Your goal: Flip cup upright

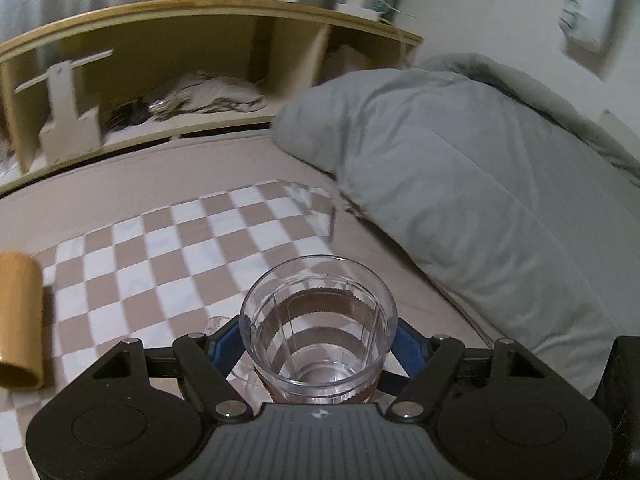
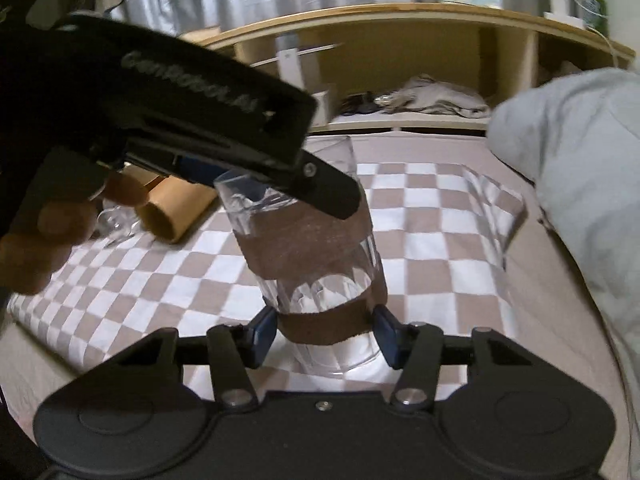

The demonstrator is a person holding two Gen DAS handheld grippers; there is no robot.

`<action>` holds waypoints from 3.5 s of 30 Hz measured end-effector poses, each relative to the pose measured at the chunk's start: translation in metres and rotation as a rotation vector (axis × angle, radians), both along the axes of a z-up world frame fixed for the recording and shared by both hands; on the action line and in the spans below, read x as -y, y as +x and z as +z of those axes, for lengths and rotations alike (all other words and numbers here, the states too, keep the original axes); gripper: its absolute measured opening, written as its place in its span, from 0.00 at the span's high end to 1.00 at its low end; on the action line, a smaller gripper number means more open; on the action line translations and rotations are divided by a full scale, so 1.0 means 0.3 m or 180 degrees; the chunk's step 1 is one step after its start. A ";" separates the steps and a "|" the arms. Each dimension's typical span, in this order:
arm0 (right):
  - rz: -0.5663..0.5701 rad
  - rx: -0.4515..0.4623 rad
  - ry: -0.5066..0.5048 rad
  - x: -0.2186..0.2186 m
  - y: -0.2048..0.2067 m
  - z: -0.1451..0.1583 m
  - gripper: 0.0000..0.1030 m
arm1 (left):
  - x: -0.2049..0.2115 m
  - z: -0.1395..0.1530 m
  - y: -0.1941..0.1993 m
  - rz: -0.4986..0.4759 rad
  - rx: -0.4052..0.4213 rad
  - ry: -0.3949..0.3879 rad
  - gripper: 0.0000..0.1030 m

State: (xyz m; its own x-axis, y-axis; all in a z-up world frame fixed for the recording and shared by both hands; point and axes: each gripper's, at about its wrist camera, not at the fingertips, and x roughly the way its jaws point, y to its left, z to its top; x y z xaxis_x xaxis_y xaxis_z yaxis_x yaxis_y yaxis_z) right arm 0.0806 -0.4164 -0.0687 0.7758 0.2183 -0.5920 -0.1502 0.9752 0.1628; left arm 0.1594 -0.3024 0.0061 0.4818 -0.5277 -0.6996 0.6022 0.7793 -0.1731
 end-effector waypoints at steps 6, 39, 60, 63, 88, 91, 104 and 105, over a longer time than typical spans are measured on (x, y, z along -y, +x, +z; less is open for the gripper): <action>-0.0191 0.0121 -0.0051 0.053 -0.047 -0.023 0.46 | 0.120 0.006 -0.067 -0.0215 0.0224 0.0191 0.26; -0.0578 0.0292 0.0120 0.120 -0.163 0.007 0.37 | -0.036 0.076 -0.161 0.0010 0.0369 0.0029 0.12; -0.1071 0.0622 -0.0300 -0.034 -0.439 0.270 0.02 | -0.456 0.167 -0.414 0.0358 0.0885 -0.0177 0.00; -0.1148 0.0647 -0.0310 -0.061 -0.480 0.291 0.01 | -0.496 0.168 -0.444 0.0396 0.0921 -0.0198 0.00; -0.1294 0.0815 -0.0393 -0.238 -0.598 0.236 0.00 | -0.710 0.050 -0.547 0.0681 0.1208 -0.0299 0.00; -0.1331 0.0830 -0.0412 -0.251 -0.599 0.220 0.00 | -0.710 0.031 -0.546 0.0692 0.1245 -0.0269 0.00; -0.1484 0.0859 -0.0528 -0.273 -0.602 0.193 0.00 | -0.710 -0.002 -0.552 0.0688 0.1300 -0.0240 0.00; -0.1485 0.0871 -0.0530 -0.274 -0.604 0.193 0.00 | -0.710 -0.002 -0.555 0.0689 0.1316 -0.0241 0.00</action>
State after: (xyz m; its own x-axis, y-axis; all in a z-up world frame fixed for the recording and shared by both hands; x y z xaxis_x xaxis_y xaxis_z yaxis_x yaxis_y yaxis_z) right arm -0.1006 -0.3344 -0.0109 0.8979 -0.2635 -0.3527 0.2877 0.9576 0.0169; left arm -0.0070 -0.0894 0.0055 0.8164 -0.4265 -0.3894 0.4577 0.8890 -0.0142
